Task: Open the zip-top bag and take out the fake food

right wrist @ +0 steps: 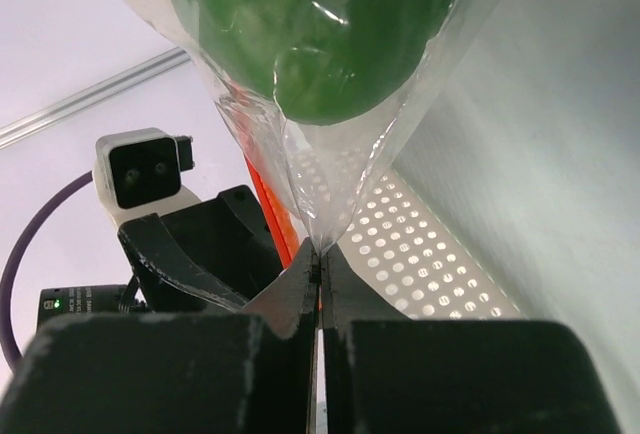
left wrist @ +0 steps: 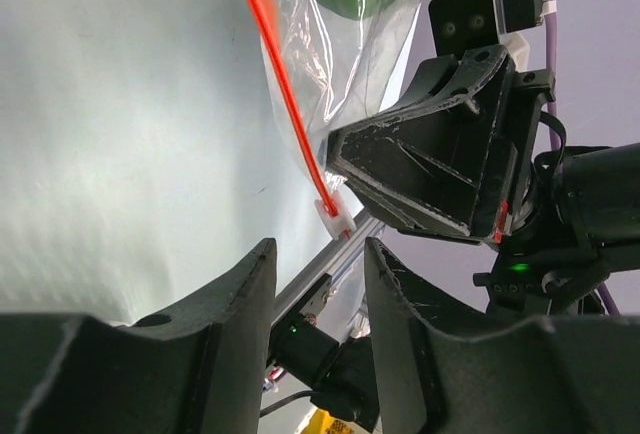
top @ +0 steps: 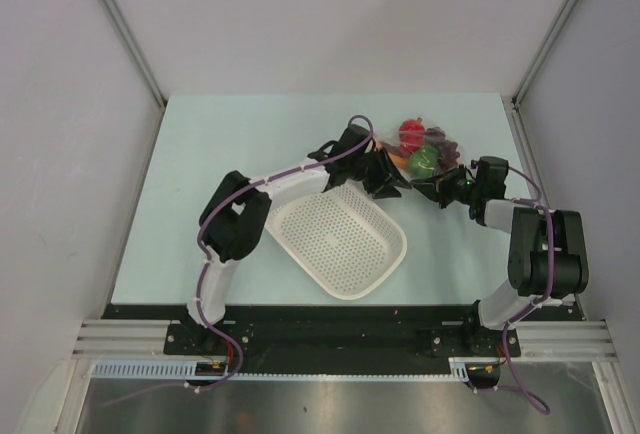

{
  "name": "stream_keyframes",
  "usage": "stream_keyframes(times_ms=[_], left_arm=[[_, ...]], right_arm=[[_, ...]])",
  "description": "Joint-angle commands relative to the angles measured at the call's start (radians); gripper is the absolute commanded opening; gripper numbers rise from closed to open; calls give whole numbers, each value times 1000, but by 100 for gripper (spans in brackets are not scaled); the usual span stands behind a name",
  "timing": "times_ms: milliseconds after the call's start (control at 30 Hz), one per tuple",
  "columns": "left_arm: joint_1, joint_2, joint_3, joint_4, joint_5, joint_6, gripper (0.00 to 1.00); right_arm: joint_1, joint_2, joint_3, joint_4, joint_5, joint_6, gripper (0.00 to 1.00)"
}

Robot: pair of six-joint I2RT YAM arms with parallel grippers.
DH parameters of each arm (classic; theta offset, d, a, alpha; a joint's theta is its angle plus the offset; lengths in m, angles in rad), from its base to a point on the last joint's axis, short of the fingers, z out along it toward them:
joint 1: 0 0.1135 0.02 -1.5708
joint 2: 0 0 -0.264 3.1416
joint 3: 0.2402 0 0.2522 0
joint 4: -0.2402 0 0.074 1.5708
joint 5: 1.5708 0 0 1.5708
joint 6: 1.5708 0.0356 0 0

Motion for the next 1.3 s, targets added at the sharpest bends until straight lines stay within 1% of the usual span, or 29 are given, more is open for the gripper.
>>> stream_keyframes(times_ms=[0,100,233,367,533,600,633,700,733,800,867,1000,1067,1133,1267], left_arm=[[1,25,70,-2,0,-27,45],[3,42,97,0,-3,-25,46],[4,64,148,-37,-19,-10,47],[9,68,148,-29,-29,-16,38],[17,88,202,-68,-37,17,29],[18,82,194,-69,-42,27,24],[20,79,191,-65,-42,27,17],[20,74,183,-59,-39,28,11],[20,74,182,-58,-37,30,6],[20,71,182,-51,-33,33,1],[20,65,180,-52,-28,36,0],[20,50,144,-17,-20,18,0],[18,42,131,-9,-14,10,0],[17,38,114,1,-13,8,0],[15,16,68,40,-11,-12,0]], right_arm=[[9,-45,2,36,-6,-3,0],[9,-48,-5,35,-7,-9,0],[9,-54,-9,26,-9,-15,0],[9,-54,-9,21,-12,-21,0],[5,-54,-12,16,-17,-27,0],[-1,-53,-11,16,-21,-26,0],[-4,-53,-9,13,-23,-24,0],[-9,-54,-6,4,-24,-27,0],[-11,-56,-6,-5,-24,-30,0],[-9,-60,-5,-14,-29,-32,0],[-6,-60,-6,-23,-33,-24,0],[5,-54,-5,3,-33,-4,14],[12,-48,-6,33,-35,8,16],[17,-39,-6,52,-32,26,21],[32,-19,-6,84,-27,52,22]])
